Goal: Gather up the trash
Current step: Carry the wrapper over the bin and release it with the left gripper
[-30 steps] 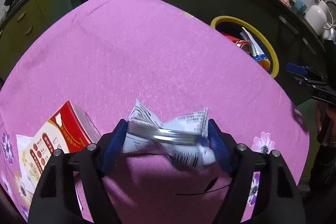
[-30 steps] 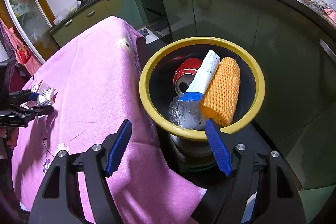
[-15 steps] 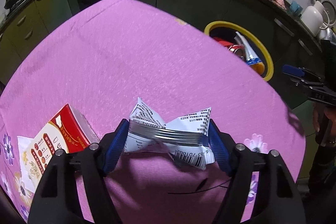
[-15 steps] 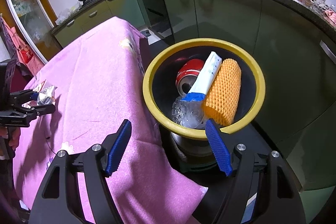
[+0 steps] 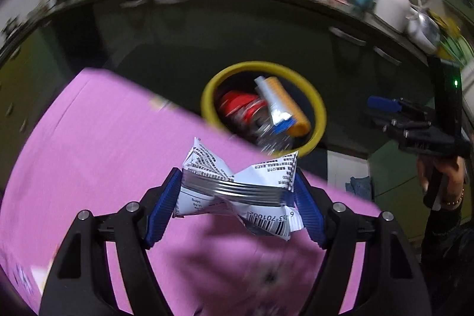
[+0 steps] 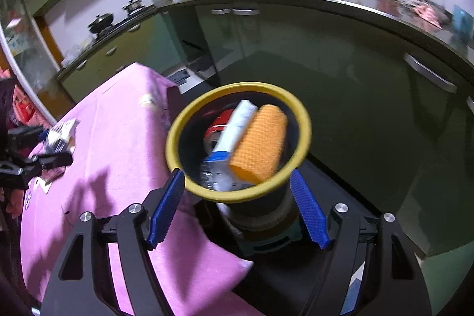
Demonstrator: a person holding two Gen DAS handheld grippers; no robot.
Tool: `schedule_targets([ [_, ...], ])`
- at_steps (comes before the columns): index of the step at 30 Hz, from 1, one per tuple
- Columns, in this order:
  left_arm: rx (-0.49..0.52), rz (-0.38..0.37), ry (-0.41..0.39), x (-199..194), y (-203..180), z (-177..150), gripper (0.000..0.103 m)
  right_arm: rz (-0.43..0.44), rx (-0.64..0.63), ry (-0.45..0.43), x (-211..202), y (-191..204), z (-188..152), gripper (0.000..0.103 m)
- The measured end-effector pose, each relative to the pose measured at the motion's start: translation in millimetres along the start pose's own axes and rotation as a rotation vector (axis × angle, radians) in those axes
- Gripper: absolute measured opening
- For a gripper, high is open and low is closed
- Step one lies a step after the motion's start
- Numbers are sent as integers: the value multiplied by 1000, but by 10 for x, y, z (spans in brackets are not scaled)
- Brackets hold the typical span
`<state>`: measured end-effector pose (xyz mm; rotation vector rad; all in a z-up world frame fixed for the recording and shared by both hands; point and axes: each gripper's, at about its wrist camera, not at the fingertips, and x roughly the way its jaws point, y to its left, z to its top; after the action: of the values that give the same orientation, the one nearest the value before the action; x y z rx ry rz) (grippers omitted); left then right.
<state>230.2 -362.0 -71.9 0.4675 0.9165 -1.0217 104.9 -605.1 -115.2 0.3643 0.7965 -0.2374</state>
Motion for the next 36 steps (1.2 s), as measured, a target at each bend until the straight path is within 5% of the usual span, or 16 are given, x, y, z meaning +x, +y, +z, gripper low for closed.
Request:
schedule_targets([
  [9, 145, -74, 79, 951, -372, 716, 71, -42, 73, 7, -93, -442, -81, 74],
  [17, 176, -36, 173, 1465, -310, 827, 72, -50, 109, 26, -4, -656, -103, 77],
  [20, 197, -14, 180, 1509, -315, 820, 80, -43, 114, 27, 19, -657, -102, 77],
  [29, 198, 19, 125, 1194, -303, 790, 80, -25, 99, 23, -28, -553, -99, 77],
  [36, 46, 38, -34, 277, -97, 574, 82, 4, 59, 2, -125, -370, -32, 77],
])
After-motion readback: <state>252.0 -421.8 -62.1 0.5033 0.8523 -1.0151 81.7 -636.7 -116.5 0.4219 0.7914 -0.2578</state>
